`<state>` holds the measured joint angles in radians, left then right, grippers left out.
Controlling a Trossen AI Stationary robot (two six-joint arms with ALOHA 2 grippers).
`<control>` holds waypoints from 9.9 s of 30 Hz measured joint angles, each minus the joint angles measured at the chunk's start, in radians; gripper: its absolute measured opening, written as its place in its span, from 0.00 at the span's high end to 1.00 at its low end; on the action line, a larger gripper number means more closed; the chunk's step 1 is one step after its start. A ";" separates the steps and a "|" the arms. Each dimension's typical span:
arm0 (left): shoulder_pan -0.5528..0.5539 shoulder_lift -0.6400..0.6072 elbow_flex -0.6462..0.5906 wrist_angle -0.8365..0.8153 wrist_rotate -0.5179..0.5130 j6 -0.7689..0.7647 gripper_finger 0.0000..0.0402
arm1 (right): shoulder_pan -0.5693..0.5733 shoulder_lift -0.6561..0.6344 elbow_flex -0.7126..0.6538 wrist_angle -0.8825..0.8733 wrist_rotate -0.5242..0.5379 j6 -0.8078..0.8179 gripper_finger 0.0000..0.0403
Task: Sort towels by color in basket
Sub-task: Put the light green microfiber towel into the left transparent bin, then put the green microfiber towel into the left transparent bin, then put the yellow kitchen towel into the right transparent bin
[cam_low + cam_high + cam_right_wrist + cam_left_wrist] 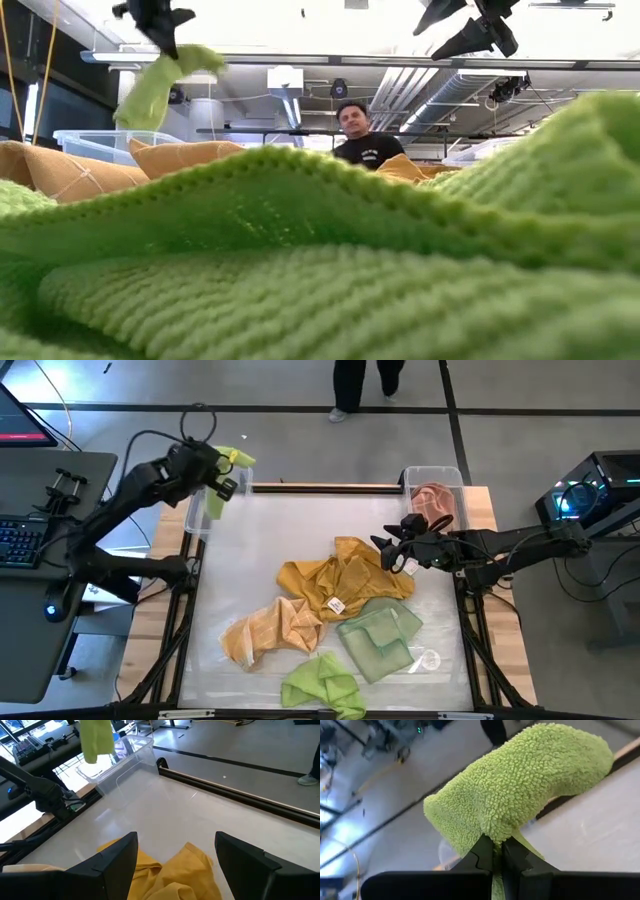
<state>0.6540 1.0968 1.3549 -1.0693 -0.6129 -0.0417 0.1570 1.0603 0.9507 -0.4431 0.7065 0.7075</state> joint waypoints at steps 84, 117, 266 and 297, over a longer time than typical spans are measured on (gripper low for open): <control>-0.586 -0.106 -0.425 0.492 0.420 -0.272 0.62 | 0.442 0.665 0.001 -0.095 -0.632 0.030 0.66; -0.709 -0.024 -0.424 1.043 0.583 0.180 0.56 | 0.019 0.138 -0.001 0.288 -0.584 -0.149 0.99; 0.128 -0.247 -0.292 0.215 0.634 -0.192 0.74 | -0.225 0.278 0.049 -0.035 -0.501 -0.034 0.53; -0.181 -0.226 -0.293 0.457 0.627 -0.014 0.74 | -0.207 0.265 0.050 0.008 -0.560 -0.053 0.99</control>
<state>0.4731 0.8703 1.0622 -0.6128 0.0146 -0.0558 -0.0498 1.3256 1.0008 -0.4356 0.1461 0.6543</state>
